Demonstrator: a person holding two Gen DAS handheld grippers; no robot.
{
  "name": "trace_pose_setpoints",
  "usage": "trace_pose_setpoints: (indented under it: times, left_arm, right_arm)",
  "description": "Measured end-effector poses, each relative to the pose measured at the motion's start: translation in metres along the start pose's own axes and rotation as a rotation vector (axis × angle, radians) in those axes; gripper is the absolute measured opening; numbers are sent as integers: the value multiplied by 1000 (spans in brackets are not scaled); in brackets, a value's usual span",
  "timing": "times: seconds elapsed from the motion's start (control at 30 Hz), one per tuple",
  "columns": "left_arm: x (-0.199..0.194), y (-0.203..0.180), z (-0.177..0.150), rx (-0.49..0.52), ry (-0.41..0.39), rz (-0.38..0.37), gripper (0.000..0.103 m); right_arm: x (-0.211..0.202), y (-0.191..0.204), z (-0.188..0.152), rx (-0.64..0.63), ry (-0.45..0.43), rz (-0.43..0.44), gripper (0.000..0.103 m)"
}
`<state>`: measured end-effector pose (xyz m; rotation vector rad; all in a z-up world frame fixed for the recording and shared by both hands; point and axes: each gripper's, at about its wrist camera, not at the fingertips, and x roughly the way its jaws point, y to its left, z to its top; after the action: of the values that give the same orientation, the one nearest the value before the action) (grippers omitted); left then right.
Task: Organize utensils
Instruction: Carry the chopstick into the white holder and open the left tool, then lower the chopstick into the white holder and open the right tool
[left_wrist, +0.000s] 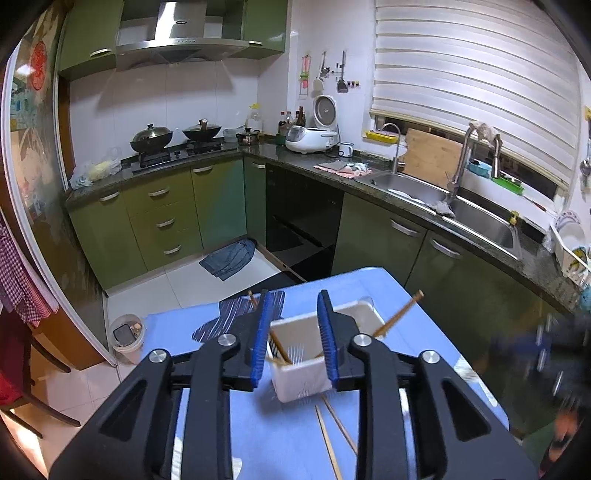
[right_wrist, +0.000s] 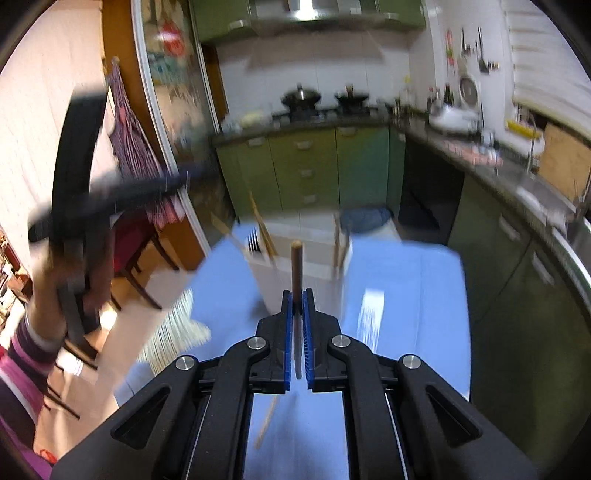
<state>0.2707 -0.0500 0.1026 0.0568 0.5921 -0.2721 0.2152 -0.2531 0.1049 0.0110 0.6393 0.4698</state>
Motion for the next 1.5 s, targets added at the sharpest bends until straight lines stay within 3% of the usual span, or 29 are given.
trace_pose_setpoints:
  times: [0.2, 0.37, 0.63, 0.7, 0.77, 0.9, 1.0, 1.03, 1.1, 1.33, 1.5]
  left_arm:
    - [-14, -1, -27, 11, 48, -27, 25]
    - [-18, -2, -49, 22, 81, -42, 25]
    - [8, -4, -88, 31, 222, -69, 25]
    - [14, -3, -92, 23, 247, -77, 25]
    - [21, -5, -98, 20, 272, -80, 25]
    - [36, -14, -106, 23, 317, -83, 25]
    - [56, -24, -117, 27, 371, -77, 25]
    - [62, -26, -120, 25, 386, -73, 25]
    - [77, -31, -128, 24, 423, -67, 25]
    - [136, -44, -151, 21, 545, 1, 25]
    - [168, -40, -161, -36, 629, 25, 21]
  right_arm:
    - [-11, 0, 69, 40, -170, -11, 6]
    - [23, -14, 97, 74, -168, -84, 6]
    - [110, -31, 77, 89, 25, -111, 7]
    - [110, -29, 73, 83, 25, -102, 7]
    - [103, -27, 74, 72, 8, -88, 17]
    - [60, -16, 71, 47, -75, -81, 18]
    - [24, -10, 49, 23, -90, -70, 22]
    - [17, -10, 35, 15, -74, -66, 29]
    - [12, -9, 11, 1, -33, -67, 29]
    - [45, -45, -95, 68, 172, -91, 29]
    - [61, -76, -138, 146, 247, -88, 29]
